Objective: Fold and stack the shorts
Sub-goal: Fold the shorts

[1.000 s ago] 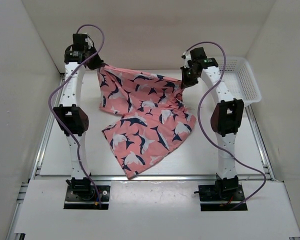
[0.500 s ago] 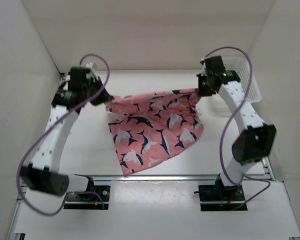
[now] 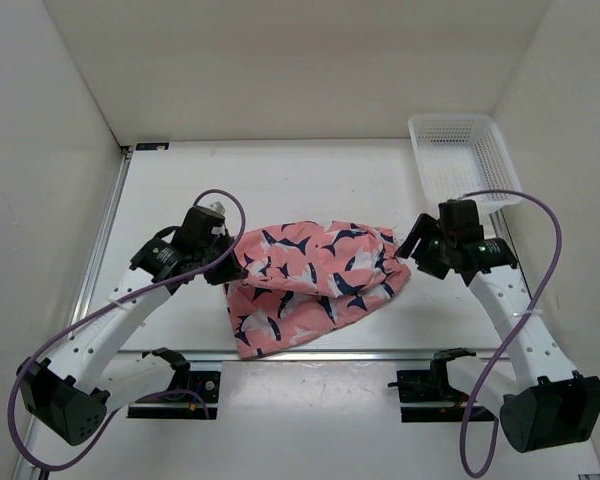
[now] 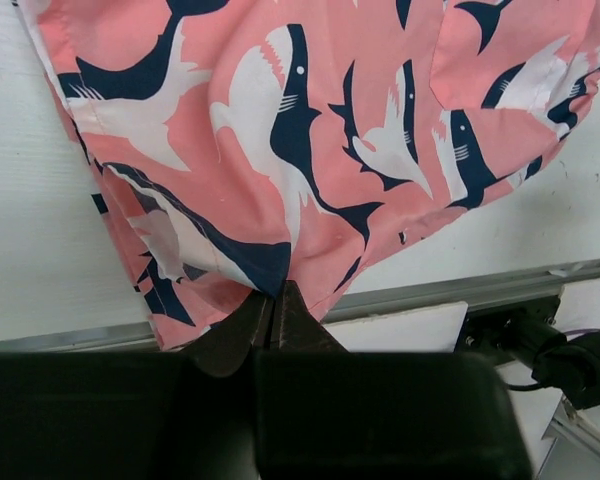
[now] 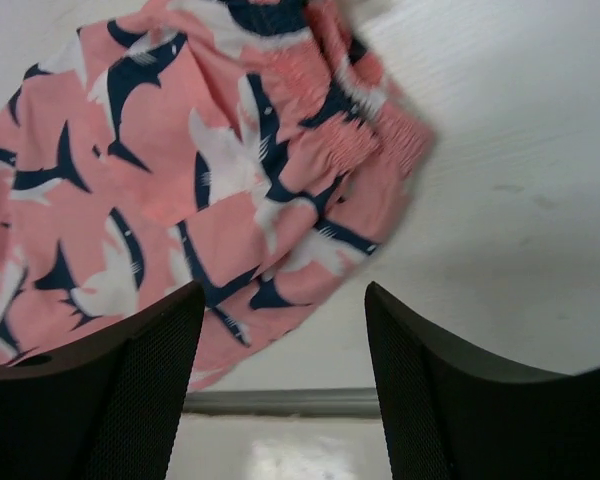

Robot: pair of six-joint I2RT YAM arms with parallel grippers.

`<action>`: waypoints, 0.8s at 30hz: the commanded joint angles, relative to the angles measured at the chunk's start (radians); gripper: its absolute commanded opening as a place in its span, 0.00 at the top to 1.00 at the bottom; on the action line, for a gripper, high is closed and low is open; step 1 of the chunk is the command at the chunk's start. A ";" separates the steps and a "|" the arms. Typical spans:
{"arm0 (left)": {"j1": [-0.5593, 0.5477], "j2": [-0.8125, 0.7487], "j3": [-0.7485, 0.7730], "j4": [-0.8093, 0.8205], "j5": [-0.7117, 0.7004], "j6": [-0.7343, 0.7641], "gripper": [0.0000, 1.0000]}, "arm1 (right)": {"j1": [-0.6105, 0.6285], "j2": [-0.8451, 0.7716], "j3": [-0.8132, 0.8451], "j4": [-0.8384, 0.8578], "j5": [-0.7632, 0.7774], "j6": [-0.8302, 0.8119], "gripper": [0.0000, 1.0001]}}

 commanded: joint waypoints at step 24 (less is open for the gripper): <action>-0.013 -0.025 0.065 -0.035 -0.103 0.004 0.90 | -0.140 0.237 -0.318 0.528 -0.260 0.241 0.43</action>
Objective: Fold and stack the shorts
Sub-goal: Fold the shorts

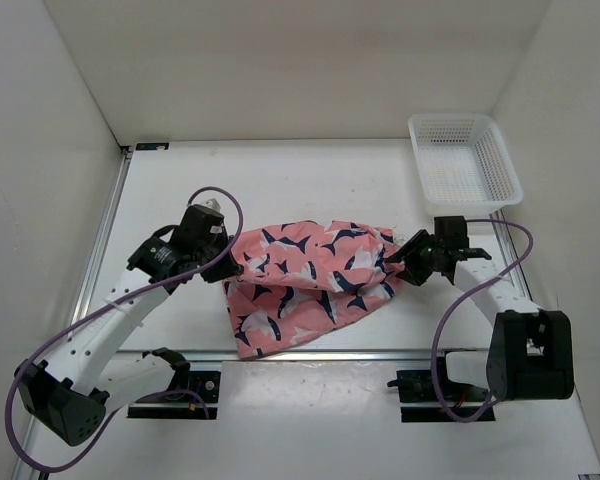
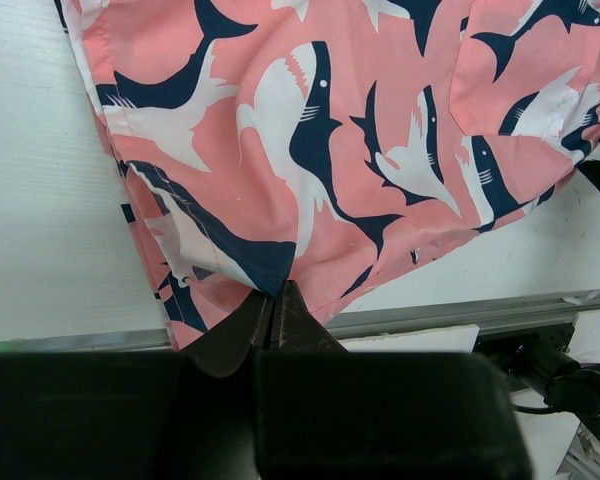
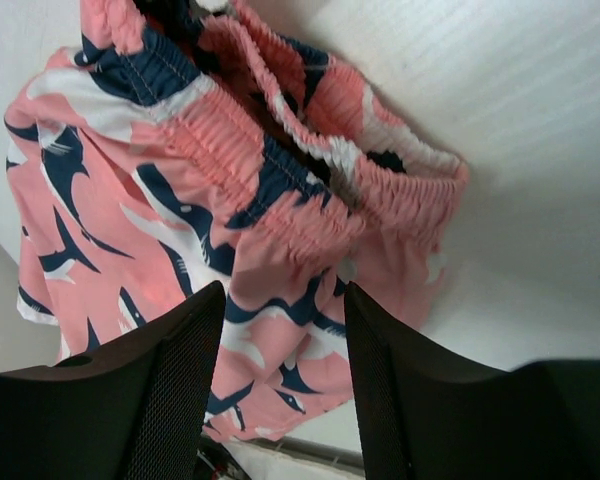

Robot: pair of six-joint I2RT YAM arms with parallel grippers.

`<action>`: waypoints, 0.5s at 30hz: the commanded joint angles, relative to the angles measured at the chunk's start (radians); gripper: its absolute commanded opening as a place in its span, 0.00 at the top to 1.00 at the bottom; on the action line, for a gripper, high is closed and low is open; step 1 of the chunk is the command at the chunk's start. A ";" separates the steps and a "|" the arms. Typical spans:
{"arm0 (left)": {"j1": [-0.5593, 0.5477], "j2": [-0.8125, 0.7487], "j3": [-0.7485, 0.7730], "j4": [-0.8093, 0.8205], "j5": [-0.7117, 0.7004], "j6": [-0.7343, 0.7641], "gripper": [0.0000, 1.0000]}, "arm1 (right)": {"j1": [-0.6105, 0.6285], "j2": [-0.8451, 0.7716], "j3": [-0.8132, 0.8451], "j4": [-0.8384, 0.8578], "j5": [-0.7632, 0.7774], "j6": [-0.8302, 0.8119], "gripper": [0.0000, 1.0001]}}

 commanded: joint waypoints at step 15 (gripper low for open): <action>-0.005 0.029 0.076 -0.020 -0.045 0.007 0.90 | -0.004 0.136 0.000 0.169 0.048 -0.045 0.88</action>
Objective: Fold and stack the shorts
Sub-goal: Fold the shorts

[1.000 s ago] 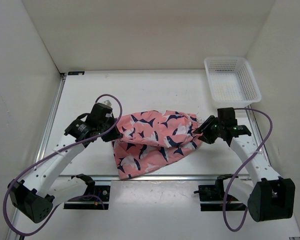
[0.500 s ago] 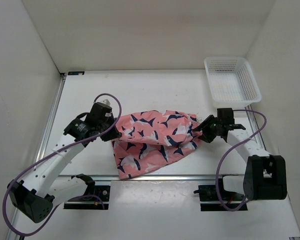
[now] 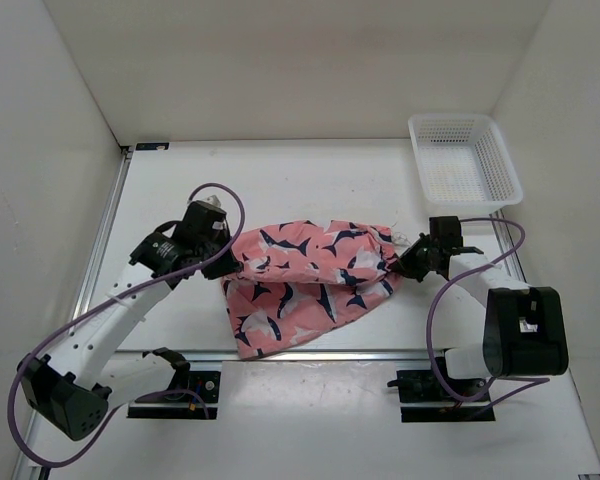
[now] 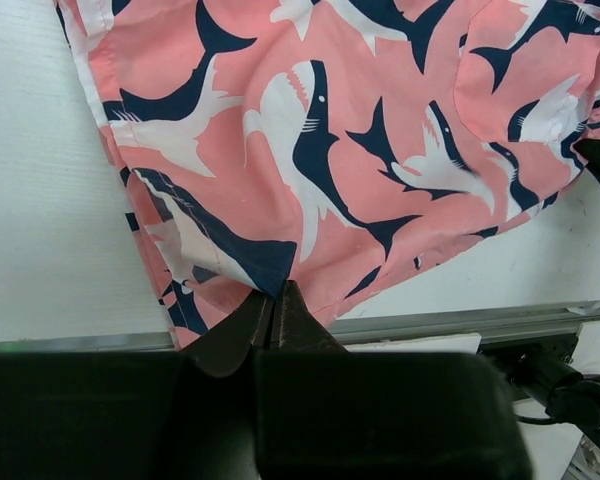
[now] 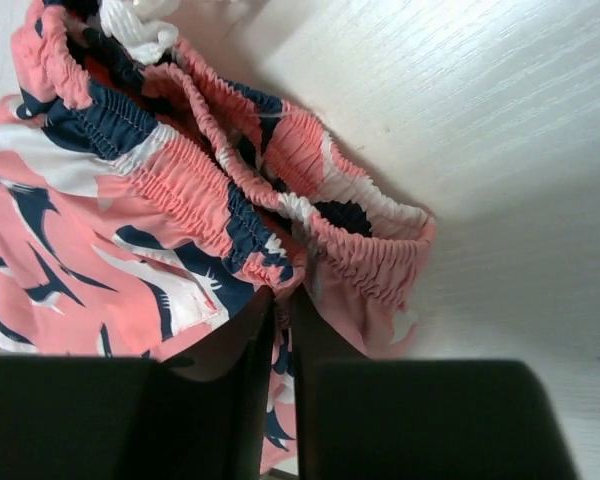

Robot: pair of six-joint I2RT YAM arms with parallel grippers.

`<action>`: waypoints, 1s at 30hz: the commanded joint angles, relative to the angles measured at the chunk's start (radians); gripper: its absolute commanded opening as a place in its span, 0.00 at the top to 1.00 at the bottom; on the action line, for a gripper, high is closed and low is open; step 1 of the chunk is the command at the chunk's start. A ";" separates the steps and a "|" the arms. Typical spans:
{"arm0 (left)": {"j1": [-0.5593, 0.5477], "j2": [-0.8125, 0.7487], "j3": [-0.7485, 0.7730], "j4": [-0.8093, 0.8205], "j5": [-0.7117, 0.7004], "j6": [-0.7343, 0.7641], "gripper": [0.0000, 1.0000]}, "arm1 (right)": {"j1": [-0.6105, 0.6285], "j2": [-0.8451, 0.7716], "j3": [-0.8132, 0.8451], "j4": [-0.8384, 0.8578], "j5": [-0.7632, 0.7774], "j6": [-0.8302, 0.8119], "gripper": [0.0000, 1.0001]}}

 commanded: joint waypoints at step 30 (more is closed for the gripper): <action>-0.238 0.069 -0.074 0.092 0.047 -0.136 0.90 | -0.062 -0.146 0.213 -0.282 0.215 -0.187 1.00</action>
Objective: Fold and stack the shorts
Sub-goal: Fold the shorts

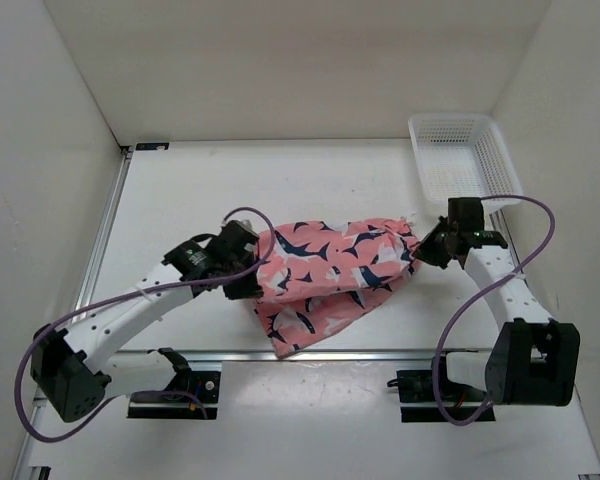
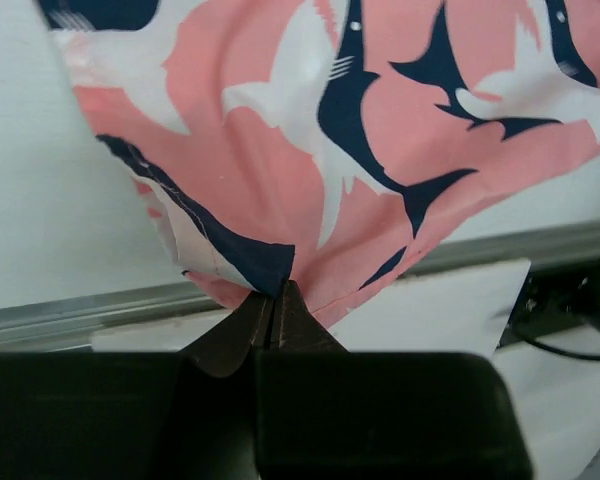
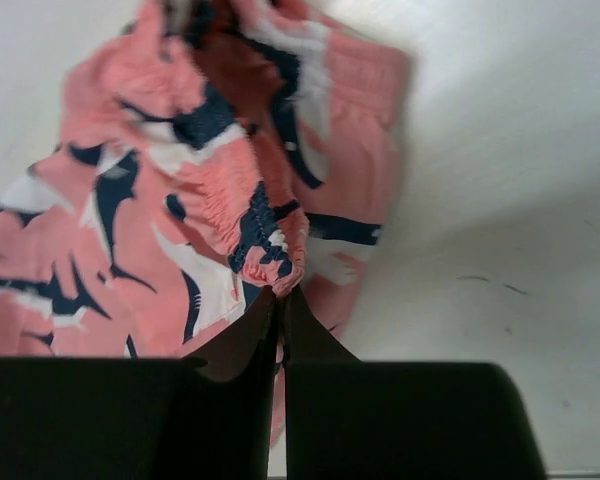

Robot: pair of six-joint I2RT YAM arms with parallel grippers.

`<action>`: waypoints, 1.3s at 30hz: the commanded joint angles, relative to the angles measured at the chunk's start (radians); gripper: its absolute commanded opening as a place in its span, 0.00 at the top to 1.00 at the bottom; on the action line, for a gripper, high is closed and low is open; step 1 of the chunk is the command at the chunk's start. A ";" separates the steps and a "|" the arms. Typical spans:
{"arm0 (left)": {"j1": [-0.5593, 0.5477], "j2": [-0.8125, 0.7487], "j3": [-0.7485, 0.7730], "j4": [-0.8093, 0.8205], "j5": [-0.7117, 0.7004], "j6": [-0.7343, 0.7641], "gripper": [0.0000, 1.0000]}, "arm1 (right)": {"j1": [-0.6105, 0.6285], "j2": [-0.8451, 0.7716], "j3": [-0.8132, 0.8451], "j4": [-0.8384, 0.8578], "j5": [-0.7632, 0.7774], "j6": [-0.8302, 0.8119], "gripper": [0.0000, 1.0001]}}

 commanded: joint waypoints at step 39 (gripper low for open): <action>-0.192 0.316 0.507 -0.003 0.181 0.111 0.90 | -0.165 0.266 0.418 -0.064 -0.082 -0.070 1.00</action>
